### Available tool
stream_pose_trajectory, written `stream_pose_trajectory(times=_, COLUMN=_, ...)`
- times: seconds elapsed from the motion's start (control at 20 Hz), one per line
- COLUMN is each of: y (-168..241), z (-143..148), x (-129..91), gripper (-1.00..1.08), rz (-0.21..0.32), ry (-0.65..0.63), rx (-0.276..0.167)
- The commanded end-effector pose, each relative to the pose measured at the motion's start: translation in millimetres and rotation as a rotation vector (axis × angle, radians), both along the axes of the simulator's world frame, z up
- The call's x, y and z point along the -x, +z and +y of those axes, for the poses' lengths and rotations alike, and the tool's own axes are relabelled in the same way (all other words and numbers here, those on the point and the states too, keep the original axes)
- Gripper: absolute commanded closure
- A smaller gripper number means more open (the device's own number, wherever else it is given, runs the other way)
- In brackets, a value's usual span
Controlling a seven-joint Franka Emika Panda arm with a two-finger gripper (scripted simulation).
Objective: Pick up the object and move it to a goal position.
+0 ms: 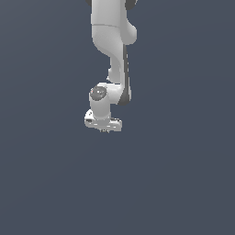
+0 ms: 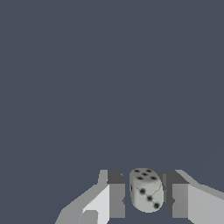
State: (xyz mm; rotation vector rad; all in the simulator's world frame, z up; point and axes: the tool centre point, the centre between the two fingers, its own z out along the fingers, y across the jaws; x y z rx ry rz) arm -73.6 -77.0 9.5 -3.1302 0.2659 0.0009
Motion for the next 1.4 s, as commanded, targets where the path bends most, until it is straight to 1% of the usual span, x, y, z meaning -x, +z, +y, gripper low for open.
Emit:
stream_pose_trajectory(times=0.0, y=-0.9, z=0.1, x=-0.5, gripper=1.08, rz=0.0, ry=0.0, rx=0.0)
stream_pose_trajectory(times=0.4, y=0.6, z=1.0, x=-0.7, gripper=1.08, rz=-0.001, ry=-0.001, rx=0.0)
stream_pose_trajectory(times=0.65, y=7.2, z=15.8, x=-6.8, gripper=1.08, rz=-0.001, ry=-0.001, rx=0.0)
stream_pose_trajectory(times=0.8, y=14.8, z=32.6, x=-13.8, gripper=1.08, rz=-0.001, ry=-0.001, rx=0.0)
stream_pose_trajectory(times=0.95, y=25.2, z=55.5, x=-23.4, gripper=1.08, rz=-0.001, ry=-0.001, rx=0.0)
stream_pose_trajectory(times=1.35, y=60.5, z=133.3, x=-56.7, gripper=1.08, rz=-0.001, ry=-0.001, rx=0.001)
